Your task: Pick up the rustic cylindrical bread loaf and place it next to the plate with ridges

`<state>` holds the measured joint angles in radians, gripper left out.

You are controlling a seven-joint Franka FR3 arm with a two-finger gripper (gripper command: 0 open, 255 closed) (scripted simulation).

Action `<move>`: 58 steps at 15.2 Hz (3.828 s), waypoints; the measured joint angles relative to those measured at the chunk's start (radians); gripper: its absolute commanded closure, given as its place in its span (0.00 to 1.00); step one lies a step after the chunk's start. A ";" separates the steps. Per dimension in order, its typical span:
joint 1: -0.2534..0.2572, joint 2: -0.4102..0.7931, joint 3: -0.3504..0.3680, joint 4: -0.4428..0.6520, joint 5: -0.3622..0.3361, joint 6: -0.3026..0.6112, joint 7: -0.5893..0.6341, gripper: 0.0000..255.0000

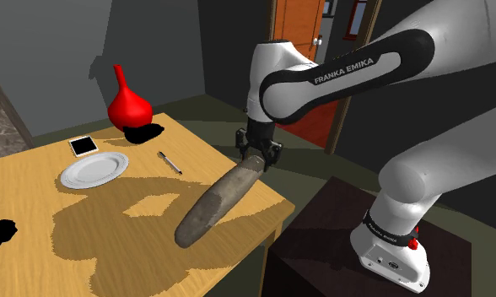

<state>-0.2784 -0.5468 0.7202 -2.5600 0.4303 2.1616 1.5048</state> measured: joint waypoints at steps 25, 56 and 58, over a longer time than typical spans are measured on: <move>-0.161 0.645 0.393 0.628 -0.544 -0.123 0.570 1.00; 0.286 1.220 0.153 0.975 -1.026 -0.108 0.886 1.00; 0.290 1.231 0.145 0.968 -1.036 -0.092 0.891 1.00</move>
<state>0.0113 0.6843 0.8651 -1.5921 -0.6056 2.0695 2.3963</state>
